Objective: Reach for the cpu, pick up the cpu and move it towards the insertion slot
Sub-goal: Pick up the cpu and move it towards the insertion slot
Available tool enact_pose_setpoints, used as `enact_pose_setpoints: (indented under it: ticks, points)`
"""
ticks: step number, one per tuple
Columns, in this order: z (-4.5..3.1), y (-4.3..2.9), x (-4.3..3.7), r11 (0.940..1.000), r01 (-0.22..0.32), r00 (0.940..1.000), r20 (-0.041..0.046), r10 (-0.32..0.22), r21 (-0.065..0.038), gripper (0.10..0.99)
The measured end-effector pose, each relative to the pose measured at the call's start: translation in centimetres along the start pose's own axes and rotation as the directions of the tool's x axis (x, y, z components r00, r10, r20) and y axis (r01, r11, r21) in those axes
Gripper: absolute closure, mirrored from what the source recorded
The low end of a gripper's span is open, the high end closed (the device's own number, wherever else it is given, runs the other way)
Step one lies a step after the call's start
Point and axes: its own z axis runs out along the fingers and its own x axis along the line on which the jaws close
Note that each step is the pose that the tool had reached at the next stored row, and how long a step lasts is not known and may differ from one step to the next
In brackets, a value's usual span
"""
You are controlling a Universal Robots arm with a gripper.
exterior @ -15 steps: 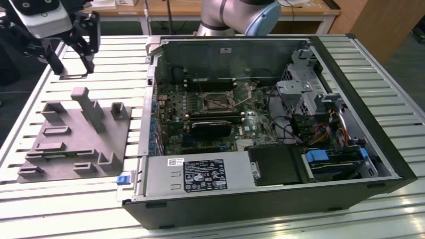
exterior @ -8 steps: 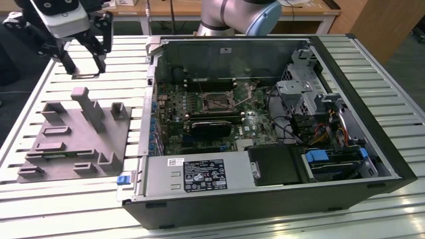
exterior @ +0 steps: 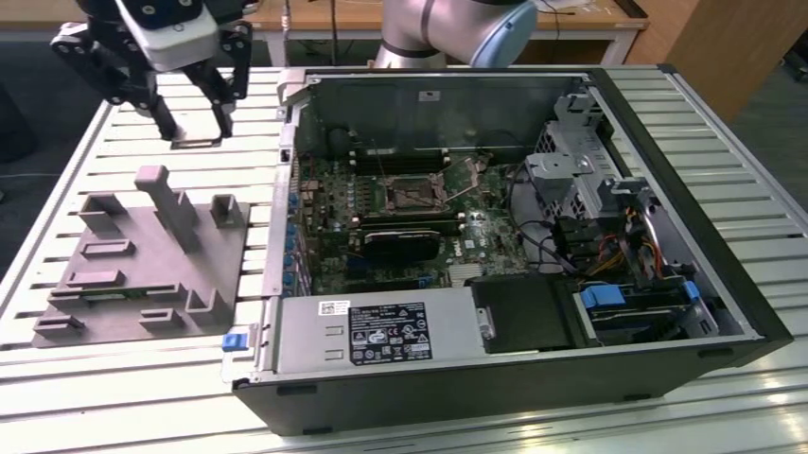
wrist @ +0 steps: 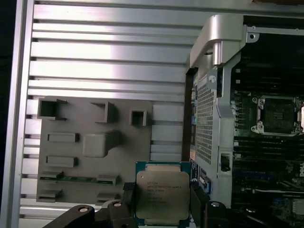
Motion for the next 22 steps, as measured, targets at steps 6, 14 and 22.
enact_pose_setpoints:
  ticks: [6,14,22]
  points:
    - [-0.01,-0.06,-2.36,1.0,0.0,1.0,-0.001,0.0,0.0,0.545]
    - [-0.02,-0.15,-5.67,1.0,0.0,1.0,-0.0027,0.0,0.0,0.545]
    - [-0.02,-0.25,-9.07,1.0,0.0,1.0,-0.0046,0.0,0.0,0.545]
